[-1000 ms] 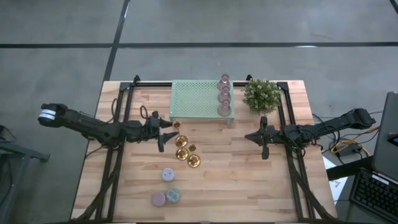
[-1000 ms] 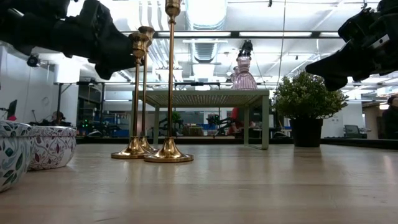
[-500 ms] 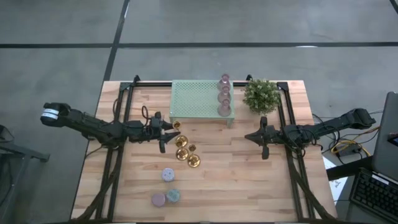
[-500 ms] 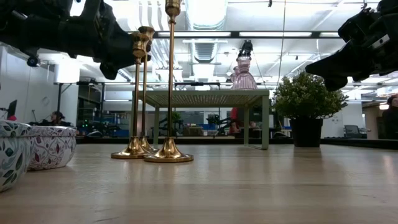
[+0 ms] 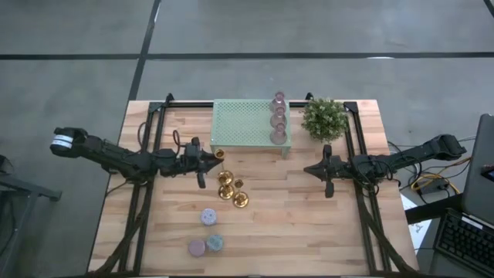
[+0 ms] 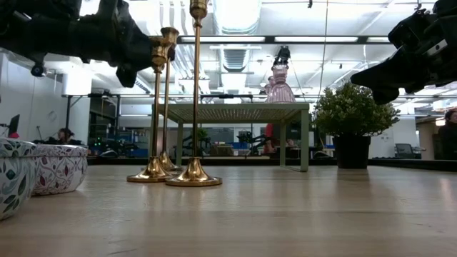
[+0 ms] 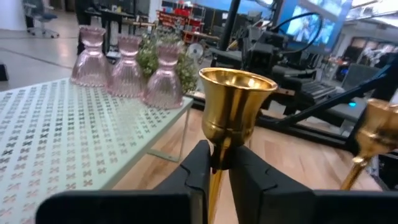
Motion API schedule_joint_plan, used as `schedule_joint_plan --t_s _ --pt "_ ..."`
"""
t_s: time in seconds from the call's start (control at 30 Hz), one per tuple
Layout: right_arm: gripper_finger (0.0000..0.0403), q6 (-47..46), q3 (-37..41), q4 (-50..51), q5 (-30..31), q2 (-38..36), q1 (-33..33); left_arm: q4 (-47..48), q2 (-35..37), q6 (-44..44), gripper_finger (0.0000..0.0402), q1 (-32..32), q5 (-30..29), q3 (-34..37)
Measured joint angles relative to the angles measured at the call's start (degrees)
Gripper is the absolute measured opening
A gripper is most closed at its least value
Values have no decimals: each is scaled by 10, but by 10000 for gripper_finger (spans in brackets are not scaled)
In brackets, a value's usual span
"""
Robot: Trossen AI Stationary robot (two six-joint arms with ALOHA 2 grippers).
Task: Pick & Place candle stick holders
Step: Put the top left gold candle holder on the shelf
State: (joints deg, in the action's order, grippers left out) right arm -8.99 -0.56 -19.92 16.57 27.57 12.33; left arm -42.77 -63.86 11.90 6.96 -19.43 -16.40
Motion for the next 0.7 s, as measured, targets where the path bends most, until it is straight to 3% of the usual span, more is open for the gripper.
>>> schedule_joint_plan --t_s 0.7 --pt "8 0 0 0 0 0 0 -12 11 -13 43 -6 22 -81"
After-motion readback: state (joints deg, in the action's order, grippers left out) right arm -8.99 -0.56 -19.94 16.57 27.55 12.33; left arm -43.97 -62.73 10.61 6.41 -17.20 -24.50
